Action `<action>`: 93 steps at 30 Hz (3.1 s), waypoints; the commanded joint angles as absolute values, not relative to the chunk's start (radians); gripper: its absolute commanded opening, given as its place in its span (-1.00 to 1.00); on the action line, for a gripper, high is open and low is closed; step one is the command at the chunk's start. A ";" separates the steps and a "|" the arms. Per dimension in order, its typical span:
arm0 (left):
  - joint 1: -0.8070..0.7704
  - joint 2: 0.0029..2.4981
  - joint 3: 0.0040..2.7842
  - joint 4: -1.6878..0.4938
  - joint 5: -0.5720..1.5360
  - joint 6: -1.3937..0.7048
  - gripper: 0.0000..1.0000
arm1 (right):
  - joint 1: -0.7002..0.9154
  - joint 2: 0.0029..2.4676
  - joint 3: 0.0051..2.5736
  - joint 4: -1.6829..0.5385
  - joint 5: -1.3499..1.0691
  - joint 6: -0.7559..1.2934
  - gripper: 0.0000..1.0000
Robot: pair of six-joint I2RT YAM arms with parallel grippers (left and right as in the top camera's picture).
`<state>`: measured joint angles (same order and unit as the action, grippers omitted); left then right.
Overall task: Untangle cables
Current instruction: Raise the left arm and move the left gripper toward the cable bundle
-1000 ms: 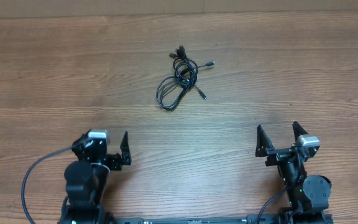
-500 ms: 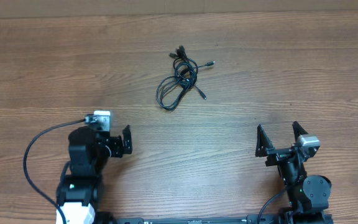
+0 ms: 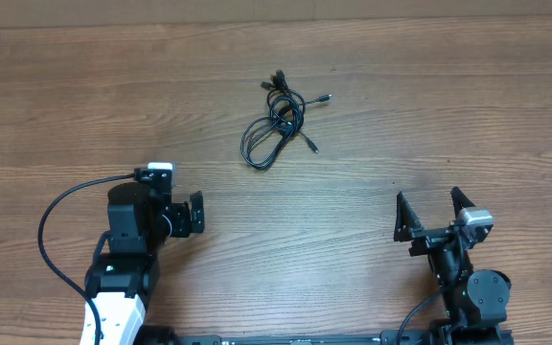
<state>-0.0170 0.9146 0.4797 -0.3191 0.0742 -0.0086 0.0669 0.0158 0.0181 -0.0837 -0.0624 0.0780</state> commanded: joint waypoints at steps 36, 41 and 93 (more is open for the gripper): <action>-0.013 0.916 0.521 -0.333 0.132 0.025 1.00 | 0.072 0.014 0.009 -0.081 -0.053 0.078 0.99; -0.013 0.922 0.521 -0.332 0.168 0.068 1.00 | 0.072 0.014 0.009 -0.081 -0.053 0.078 1.00; -0.014 1.211 0.690 -0.454 0.312 0.150 1.00 | 0.072 0.014 0.009 -0.081 -0.053 0.078 1.00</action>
<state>-0.0170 1.2026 0.6579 -0.4500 0.2829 0.1238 0.0669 0.0158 0.0181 -0.0837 -0.0628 0.0780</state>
